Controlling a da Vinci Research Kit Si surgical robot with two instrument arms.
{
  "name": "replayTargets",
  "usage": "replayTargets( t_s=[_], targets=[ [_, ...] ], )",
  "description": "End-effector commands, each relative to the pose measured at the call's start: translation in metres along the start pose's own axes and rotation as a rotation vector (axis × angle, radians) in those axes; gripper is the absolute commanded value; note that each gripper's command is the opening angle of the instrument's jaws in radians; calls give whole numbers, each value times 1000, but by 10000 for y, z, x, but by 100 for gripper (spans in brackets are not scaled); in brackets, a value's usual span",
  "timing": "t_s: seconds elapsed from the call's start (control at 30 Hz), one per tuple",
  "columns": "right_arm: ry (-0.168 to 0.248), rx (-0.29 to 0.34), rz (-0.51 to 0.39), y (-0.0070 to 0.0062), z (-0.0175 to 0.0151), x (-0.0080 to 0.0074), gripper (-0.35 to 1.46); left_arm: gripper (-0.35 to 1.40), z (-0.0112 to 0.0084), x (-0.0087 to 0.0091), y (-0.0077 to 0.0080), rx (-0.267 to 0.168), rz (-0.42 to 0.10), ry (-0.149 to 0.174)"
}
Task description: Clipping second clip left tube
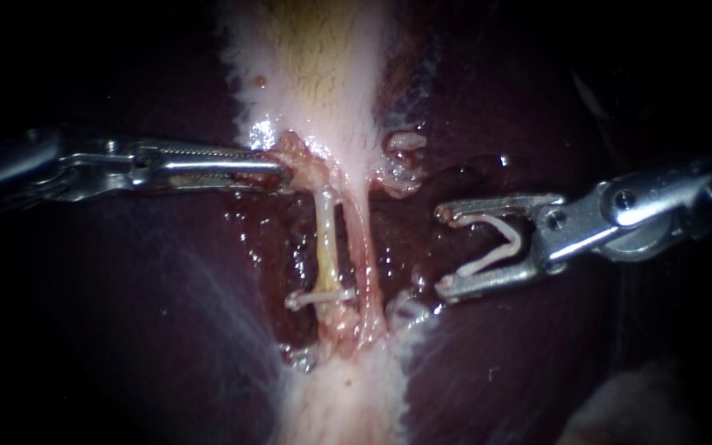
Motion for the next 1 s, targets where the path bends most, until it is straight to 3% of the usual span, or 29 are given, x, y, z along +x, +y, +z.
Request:
replayTargets(
  t_s=[0.03,0.23,0.4,0.53,0.77,1.0],
  targets=[
    [0,0,0,0,0,0,50,-35,-3,1,0,-2,-1,-1],
    [0,0,0,0,0,0,50,-35,-34,21,16,-15,-11,-7],
    [0,0,0,0,0,-1,50,-35,-57,39,35,-20,-28,10],
    [0,0,0,0,0,-1,50,-35,-75,59,47,-18,-10,29],
    [-4,-7,5,-3,9,2,50,-35,-77,59,49,-16,-10,32],
    [6,31,130,-10,42,9,50,-35,-75,58,47,-15,-9,32]
  ],
)
